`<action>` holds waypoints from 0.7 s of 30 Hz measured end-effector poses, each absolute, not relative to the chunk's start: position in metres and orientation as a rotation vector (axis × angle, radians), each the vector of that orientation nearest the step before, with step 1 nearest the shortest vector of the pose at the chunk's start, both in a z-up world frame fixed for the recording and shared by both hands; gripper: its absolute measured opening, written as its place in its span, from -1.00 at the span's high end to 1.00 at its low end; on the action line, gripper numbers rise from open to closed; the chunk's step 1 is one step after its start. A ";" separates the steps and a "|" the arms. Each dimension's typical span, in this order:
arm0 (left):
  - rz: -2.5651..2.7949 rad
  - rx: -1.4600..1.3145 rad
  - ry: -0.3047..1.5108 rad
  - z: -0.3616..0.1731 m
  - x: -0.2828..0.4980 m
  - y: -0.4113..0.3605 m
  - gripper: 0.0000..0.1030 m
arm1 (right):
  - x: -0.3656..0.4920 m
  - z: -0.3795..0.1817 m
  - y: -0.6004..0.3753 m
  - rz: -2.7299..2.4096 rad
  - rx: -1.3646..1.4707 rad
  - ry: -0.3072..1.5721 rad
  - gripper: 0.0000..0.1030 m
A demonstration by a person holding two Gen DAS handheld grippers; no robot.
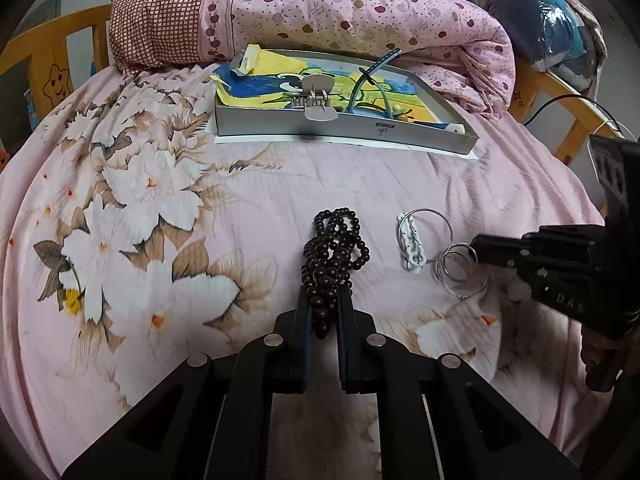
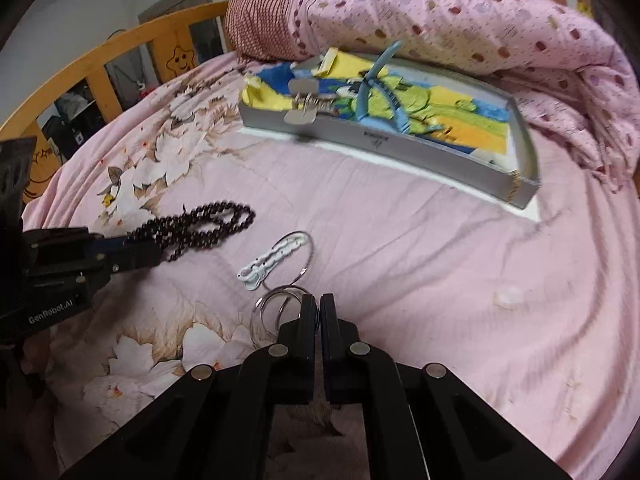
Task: Organize jewelry
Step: 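Grasp the black bead necklace with the left tool while the right tool grasps a silver ring, then carry the necklace and silver ring into the tray and open both tools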
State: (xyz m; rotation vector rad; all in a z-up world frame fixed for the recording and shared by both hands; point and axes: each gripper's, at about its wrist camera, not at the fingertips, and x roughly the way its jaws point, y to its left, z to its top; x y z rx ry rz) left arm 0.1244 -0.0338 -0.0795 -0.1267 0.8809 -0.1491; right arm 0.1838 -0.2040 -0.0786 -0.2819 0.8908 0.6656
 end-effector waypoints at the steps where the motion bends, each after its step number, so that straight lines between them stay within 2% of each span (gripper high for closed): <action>1: -0.152 -0.129 0.879 -0.079 0.122 -0.034 0.84 | 0.181 -0.074 -0.207 0.655 -0.280 0.873 0.94; 21: -0.201 -0.124 0.764 -0.032 0.113 -0.037 0.86 | 0.157 -0.013 -0.223 0.562 -0.260 0.525 0.94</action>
